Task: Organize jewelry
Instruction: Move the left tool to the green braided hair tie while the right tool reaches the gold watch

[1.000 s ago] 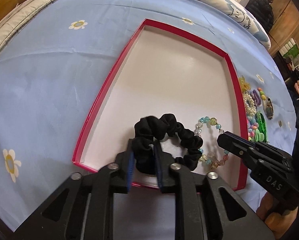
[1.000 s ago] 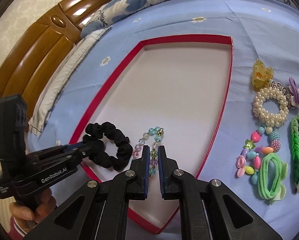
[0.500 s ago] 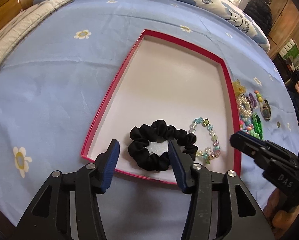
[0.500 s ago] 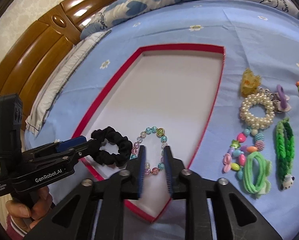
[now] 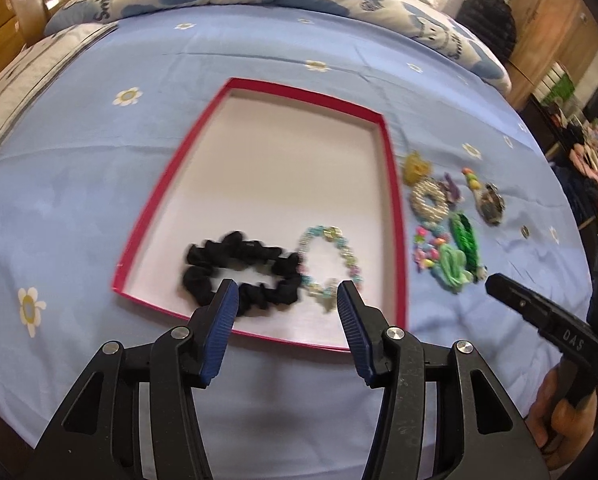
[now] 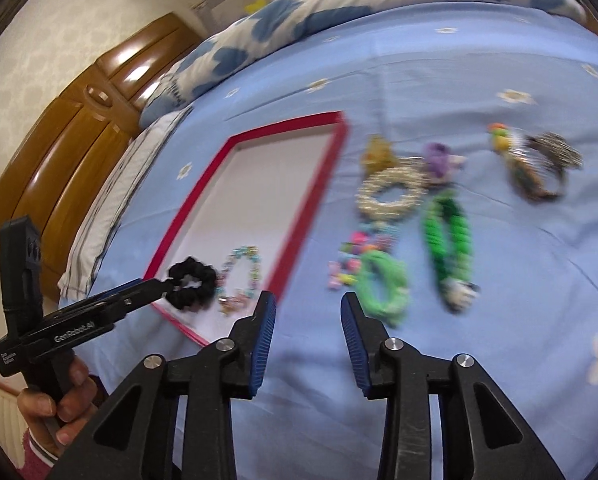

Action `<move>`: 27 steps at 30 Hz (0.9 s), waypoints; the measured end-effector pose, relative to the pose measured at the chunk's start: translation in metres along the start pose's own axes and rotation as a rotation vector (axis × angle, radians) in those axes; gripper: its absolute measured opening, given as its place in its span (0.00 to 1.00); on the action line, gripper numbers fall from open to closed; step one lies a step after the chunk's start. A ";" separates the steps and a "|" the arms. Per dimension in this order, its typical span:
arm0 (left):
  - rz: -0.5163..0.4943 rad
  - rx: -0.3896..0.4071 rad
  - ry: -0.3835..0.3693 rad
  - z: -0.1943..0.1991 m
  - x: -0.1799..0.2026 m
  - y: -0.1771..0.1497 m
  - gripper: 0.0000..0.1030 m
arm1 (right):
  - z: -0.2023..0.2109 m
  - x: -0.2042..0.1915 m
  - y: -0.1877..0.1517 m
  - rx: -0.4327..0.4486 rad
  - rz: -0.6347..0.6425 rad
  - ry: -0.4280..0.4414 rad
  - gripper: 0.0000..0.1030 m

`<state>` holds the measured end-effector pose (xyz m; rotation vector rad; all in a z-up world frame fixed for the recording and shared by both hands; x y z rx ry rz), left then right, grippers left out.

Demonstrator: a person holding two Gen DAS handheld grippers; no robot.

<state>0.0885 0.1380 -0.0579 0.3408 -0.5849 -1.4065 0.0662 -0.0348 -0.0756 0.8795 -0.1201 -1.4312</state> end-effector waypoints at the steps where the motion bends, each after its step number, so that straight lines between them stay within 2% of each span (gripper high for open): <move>1: -0.013 -0.003 -0.008 0.000 0.008 -0.001 0.49 | 0.005 0.007 -0.001 0.006 -0.012 -0.009 0.36; 12: -0.120 -0.018 -0.071 -0.001 0.070 -0.006 0.49 | 0.055 0.070 -0.002 0.089 -0.105 -0.081 0.36; 21: -0.182 -0.031 -0.114 -0.004 0.110 -0.007 0.49 | 0.069 0.095 0.002 0.120 -0.118 -0.098 0.36; 27: -0.193 -0.054 -0.156 -0.017 0.135 -0.002 0.49 | 0.066 0.103 0.017 0.136 -0.095 -0.095 0.36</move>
Point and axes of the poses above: each gripper's, at about its wrist camera, not at the fingertips, and z roughly against the way its jaws point, x to its right, y to its top, the point moved 3 cm from there along -z, roughly the way its jaws point, and after that the axes turned 7 degrees about x, right-handed, at the moved point
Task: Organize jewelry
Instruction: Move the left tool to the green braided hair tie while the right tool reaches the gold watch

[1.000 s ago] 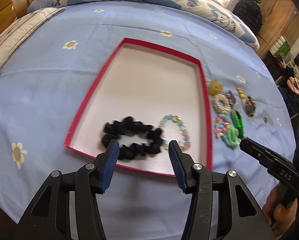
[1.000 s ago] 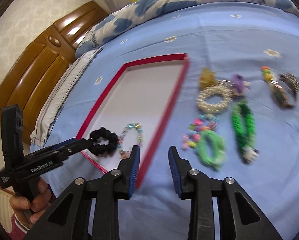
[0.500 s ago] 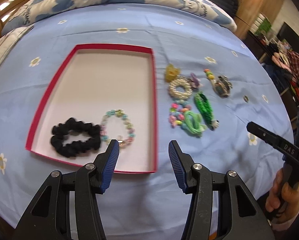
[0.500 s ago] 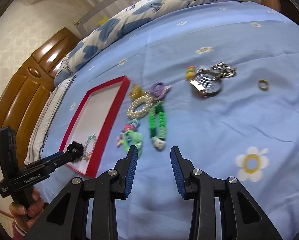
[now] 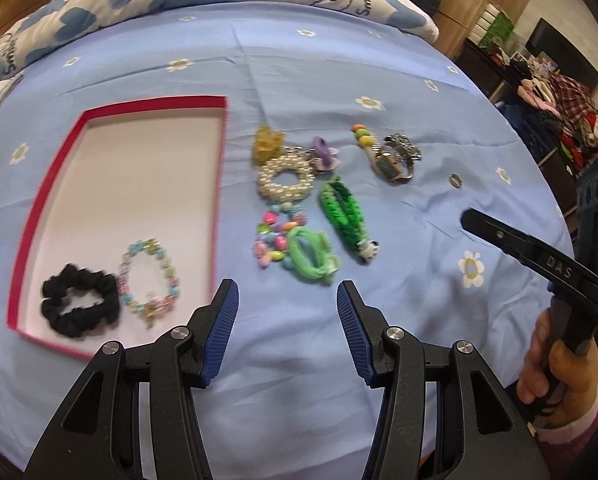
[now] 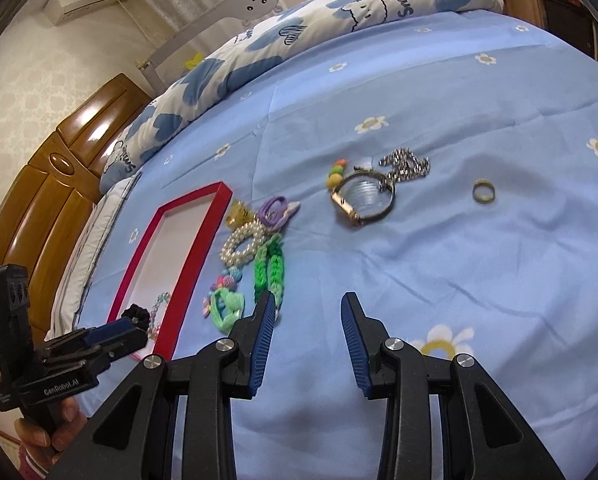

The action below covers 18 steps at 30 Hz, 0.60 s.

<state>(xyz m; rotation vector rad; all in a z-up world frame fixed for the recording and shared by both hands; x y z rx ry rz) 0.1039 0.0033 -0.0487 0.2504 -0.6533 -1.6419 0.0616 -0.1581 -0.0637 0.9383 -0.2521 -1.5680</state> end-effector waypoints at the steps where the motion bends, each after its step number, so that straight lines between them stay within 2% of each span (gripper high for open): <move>1: -0.001 -0.002 -0.010 -0.003 0.004 0.002 0.49 | -0.002 0.001 0.003 0.001 0.008 0.000 0.36; 11: -0.036 -0.035 -0.090 -0.043 0.042 0.019 0.49 | -0.040 0.013 0.034 -0.046 0.091 0.039 0.36; 18: -0.067 -0.091 -0.078 -0.088 0.058 0.025 0.48 | -0.063 0.022 0.044 -0.074 0.130 0.061 0.36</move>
Point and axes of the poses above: each gripper's, at about its wrist camera, not at the fingertips, and z roughly against the way its jaws point, x to its right, y to its top, the point moved 3 cm from there along -z, roughly the way its jaws point, and after that the axes turned 7 degrees about x, right-handed, at the moved point
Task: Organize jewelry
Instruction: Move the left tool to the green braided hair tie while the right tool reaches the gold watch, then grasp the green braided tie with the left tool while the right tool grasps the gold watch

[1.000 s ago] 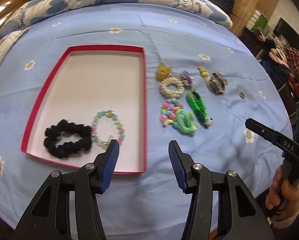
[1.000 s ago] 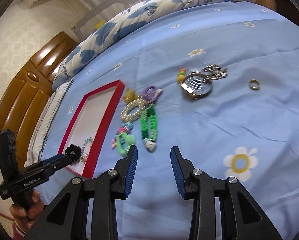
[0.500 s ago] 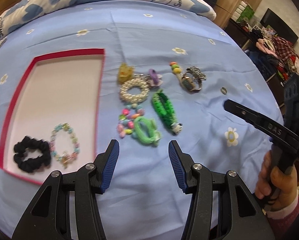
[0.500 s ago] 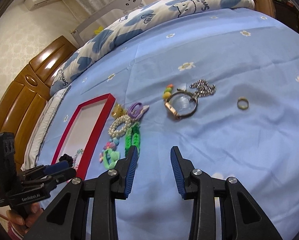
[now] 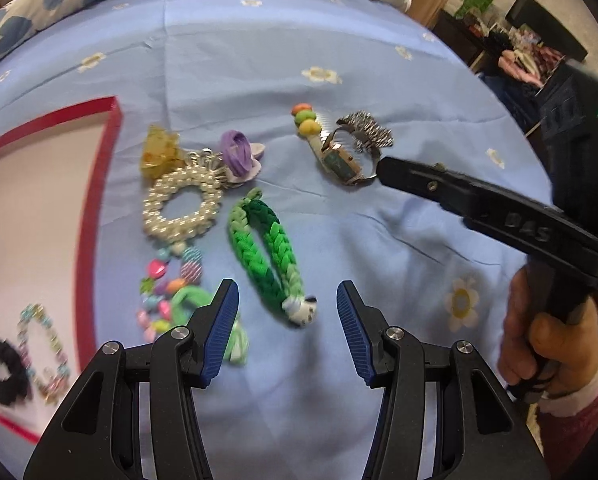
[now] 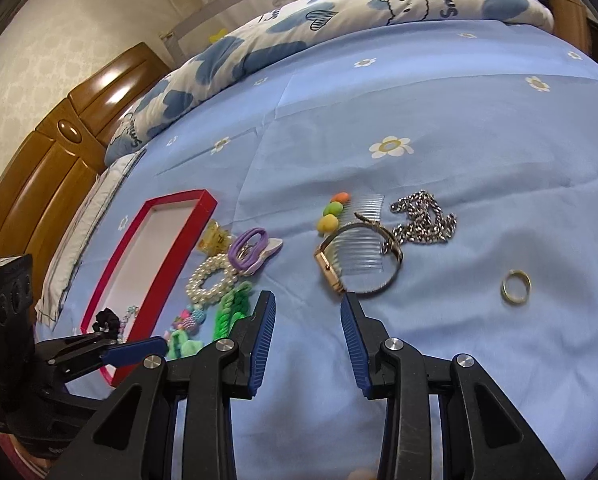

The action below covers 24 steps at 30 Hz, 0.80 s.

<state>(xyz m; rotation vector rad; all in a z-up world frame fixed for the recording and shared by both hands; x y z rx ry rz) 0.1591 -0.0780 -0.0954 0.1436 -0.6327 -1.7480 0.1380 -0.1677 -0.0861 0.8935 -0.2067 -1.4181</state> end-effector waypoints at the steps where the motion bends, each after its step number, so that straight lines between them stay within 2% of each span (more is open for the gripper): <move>1: -0.003 -0.011 0.002 -0.008 0.000 0.002 0.48 | -0.002 0.002 0.001 -0.003 -0.001 0.004 0.36; 3: -0.012 -0.038 0.026 -0.022 -0.001 0.003 0.44 | -0.006 0.005 0.002 -0.006 -0.001 0.006 0.36; 4: -0.014 -0.050 0.039 -0.028 -0.003 0.003 0.31 | -0.008 0.006 0.002 -0.010 0.002 0.007 0.36; 7: 0.000 -0.048 0.027 -0.029 -0.011 0.004 0.18 | -0.016 0.004 0.002 -0.027 0.026 0.001 0.35; 13: 0.040 -0.011 -0.031 -0.004 -0.024 0.001 0.17 | -0.038 -0.004 0.002 -0.053 0.102 -0.066 0.32; 15: 0.048 0.005 -0.050 0.008 -0.026 0.000 0.17 | -0.044 -0.005 0.002 -0.062 0.122 -0.096 0.26; 16: 0.049 0.013 -0.056 0.013 -0.026 0.000 0.17 | -0.047 -0.004 0.001 -0.066 0.123 -0.110 0.18; 17: 0.052 0.024 -0.061 0.020 -0.027 0.000 0.17 | -0.048 -0.002 0.000 -0.072 0.108 -0.113 0.12; 20: 0.061 0.050 -0.076 0.037 -0.030 -0.001 0.17 | -0.037 -0.001 -0.001 -0.051 0.073 -0.108 0.08; 24: 0.072 0.077 -0.071 0.057 -0.041 -0.005 0.17 | -0.019 -0.012 -0.003 -0.019 0.032 -0.064 0.07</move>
Point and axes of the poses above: each gripper's, at about its wrist camera, not at the fingertips, and z roughly against the way its jaws point, x to its right, y to its top, the point moved 3 cm from there along -z, roughly the way its jaws point, and after that the axes turned 7 degrees about x, right-handed, at the moved point
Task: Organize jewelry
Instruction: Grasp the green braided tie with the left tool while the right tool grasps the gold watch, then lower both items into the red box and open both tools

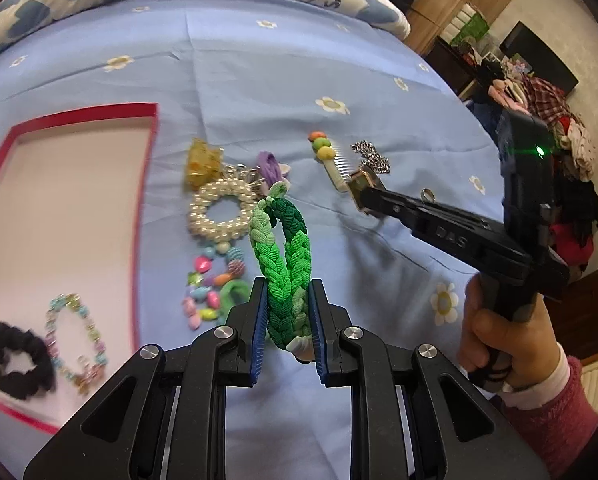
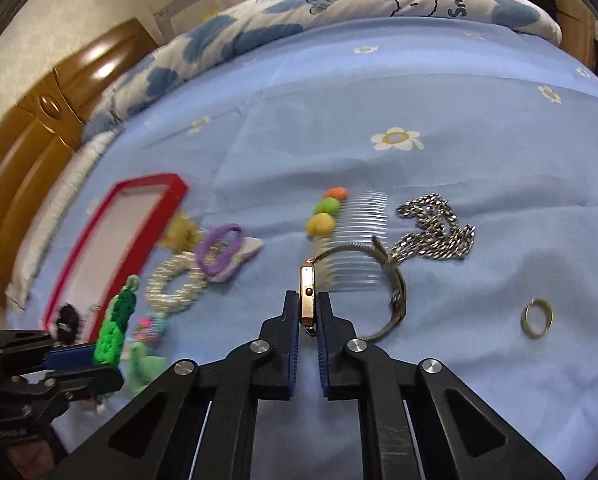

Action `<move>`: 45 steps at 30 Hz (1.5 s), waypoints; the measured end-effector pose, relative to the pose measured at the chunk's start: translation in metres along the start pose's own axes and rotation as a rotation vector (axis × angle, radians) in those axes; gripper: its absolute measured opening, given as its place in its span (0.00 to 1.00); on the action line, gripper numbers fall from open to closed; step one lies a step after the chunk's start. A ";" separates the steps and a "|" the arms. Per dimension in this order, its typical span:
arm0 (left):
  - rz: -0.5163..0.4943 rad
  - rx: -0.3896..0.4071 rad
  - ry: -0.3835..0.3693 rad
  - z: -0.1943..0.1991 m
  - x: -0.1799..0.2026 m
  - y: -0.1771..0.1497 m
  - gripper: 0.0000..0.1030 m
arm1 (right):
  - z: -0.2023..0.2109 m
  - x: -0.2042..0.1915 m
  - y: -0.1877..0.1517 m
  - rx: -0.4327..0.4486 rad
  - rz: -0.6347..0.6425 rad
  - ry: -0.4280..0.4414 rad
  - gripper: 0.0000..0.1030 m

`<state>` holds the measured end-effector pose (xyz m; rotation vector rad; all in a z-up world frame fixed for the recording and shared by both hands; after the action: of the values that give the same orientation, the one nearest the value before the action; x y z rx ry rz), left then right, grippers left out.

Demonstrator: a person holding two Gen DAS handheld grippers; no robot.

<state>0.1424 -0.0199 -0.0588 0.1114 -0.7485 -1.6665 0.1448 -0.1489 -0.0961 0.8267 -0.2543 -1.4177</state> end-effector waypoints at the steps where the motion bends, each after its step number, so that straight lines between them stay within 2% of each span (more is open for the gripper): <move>1: 0.003 0.007 0.006 0.005 -0.003 -0.001 0.17 | 0.005 -0.005 -0.002 0.006 -0.006 0.011 0.07; 8: 0.045 0.039 0.027 0.029 -0.023 -0.011 0.17 | 0.026 -0.048 -0.017 0.012 -0.044 0.123 0.07; 17: 0.119 0.083 0.080 0.062 -0.068 -0.025 0.17 | 0.025 -0.114 -0.028 -0.007 -0.014 0.225 0.07; 31: 0.210 0.129 0.150 0.090 -0.129 -0.033 0.17 | 0.006 -0.193 -0.027 -0.037 0.086 0.291 0.07; 45: 0.193 0.111 0.231 0.079 -0.177 -0.016 0.17 | -0.039 -0.238 -0.016 -0.074 0.153 0.291 0.07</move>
<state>0.1363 0.1747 -0.0627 0.2963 -0.6537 -1.4015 0.1136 0.0879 -0.0595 0.9202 -0.0403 -1.1408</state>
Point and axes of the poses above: each gripper's, at about its wrist camera, not at the fingertips, and z roughly against the way its jaws point, x to its right, y to its top, the point moved 3 cm from there along -z, roughly the way its jaws point, and after that the axes turned 7 degrees about x, right-handed, at the moved point
